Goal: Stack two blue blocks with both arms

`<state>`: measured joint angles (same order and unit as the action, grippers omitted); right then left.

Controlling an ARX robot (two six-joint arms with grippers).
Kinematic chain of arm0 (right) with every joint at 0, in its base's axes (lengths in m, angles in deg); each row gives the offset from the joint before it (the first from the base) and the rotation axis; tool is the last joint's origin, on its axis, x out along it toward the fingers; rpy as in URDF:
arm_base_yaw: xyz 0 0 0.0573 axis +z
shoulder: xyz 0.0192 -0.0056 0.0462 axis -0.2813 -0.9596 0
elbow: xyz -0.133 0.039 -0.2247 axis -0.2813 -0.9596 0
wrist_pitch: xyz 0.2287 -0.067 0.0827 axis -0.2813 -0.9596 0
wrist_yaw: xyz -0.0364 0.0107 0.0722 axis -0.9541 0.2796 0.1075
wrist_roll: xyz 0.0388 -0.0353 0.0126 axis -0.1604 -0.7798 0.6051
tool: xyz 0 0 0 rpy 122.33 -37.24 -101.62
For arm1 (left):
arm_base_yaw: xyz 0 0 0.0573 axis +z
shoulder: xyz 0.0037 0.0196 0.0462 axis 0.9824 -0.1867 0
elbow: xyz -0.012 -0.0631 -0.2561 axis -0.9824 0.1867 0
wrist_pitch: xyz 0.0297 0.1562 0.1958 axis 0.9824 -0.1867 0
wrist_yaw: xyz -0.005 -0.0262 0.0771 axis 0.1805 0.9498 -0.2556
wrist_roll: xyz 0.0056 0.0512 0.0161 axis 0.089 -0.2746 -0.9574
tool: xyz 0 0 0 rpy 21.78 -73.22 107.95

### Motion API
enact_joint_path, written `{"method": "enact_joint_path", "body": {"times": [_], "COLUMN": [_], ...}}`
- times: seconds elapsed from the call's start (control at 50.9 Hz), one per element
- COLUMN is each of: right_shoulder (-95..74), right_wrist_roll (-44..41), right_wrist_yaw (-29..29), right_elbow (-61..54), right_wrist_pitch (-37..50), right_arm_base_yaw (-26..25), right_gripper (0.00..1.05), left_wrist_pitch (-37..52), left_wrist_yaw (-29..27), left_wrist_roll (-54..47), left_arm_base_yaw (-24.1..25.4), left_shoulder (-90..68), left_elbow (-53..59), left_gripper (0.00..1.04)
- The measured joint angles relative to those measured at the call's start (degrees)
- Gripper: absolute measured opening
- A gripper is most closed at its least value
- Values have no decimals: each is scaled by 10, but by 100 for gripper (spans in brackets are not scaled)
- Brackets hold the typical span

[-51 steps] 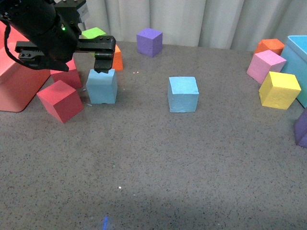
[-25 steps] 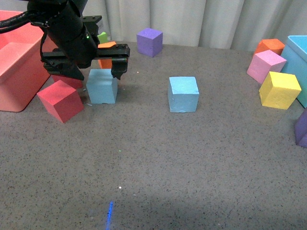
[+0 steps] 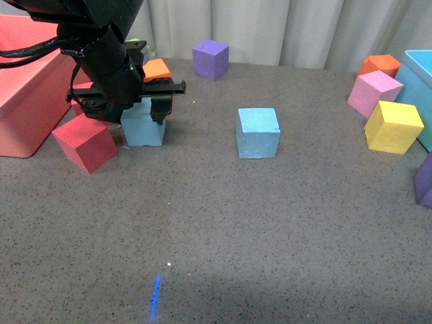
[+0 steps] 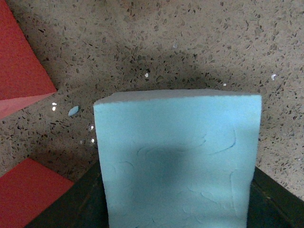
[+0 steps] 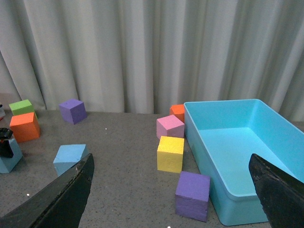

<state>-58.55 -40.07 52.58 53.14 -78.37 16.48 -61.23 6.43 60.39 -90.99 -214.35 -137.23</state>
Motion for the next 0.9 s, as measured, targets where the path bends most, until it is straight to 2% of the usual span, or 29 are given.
{"method": "enact_joint_path", "body": {"times": [0.079,0.177,0.589,0.903], "right_shoulder": [0,0,0,0], "right_wrist_roll": [0,0,0,0], "right_wrist_yaw": [0,0,0,0], "right_elbow": [0,0,0,0], "right_wrist_pitch": [0,0,0,0], "right_arm_base_yaw": [0,0,0,0], "right_gripper": [95,95,95,95], "left_wrist_pitch": [1,5,-16,-42], "left_wrist_yaw": [-2,-2,-13,-34], "left_wrist_roll": [8,17,90,120], "left_arm_base_yaw": [-3,-12,-115,-189], "left_shoulder": [2,14,113,106], "left_elbow": [1,13,22,-12], "left_gripper": [52,47,44,43]}}
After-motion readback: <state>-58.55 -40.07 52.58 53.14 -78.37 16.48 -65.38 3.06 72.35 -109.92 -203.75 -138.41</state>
